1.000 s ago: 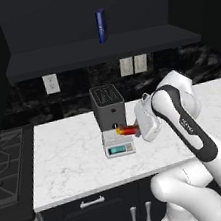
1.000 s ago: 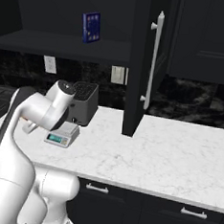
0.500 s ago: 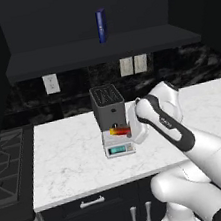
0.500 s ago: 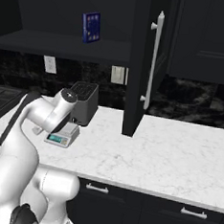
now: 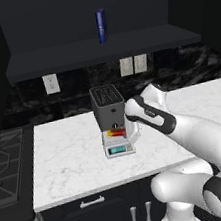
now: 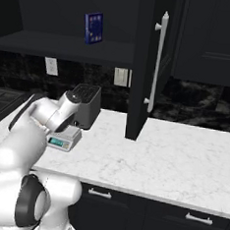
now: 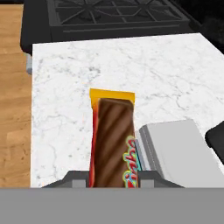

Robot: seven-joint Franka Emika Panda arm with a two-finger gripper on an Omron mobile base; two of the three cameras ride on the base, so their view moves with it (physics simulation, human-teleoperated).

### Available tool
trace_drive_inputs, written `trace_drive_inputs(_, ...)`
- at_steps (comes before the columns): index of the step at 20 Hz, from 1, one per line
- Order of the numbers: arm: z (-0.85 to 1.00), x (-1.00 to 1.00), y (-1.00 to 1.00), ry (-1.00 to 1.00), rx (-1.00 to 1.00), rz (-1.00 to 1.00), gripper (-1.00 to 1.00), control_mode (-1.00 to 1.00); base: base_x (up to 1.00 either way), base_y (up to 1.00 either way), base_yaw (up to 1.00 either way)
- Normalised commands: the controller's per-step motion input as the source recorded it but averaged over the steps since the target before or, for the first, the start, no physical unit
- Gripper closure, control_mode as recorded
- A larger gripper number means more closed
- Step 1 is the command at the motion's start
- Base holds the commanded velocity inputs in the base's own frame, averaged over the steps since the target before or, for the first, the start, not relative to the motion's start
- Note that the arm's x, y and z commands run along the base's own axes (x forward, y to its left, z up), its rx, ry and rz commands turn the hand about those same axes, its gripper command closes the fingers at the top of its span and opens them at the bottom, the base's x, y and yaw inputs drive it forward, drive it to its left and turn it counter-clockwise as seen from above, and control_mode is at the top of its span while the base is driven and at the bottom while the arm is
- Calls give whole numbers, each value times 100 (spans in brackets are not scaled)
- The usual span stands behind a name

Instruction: Pick the bar and place it on the digital scale for weighing, and close the cabinet.

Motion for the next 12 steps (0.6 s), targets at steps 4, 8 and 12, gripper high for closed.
trace_drive_inputs(4, -47, 51, -18, 0, 0, 1, 100, -100, 0, 0, 0)
trace_drive_inputs(8, -52, 34, -6, -4, -1, 2, 100, -100, 0, 0, 0)
trace_drive_inputs(12, -35, 33, 3, 0, -2, 0, 100, -100, 0, 0, 0)
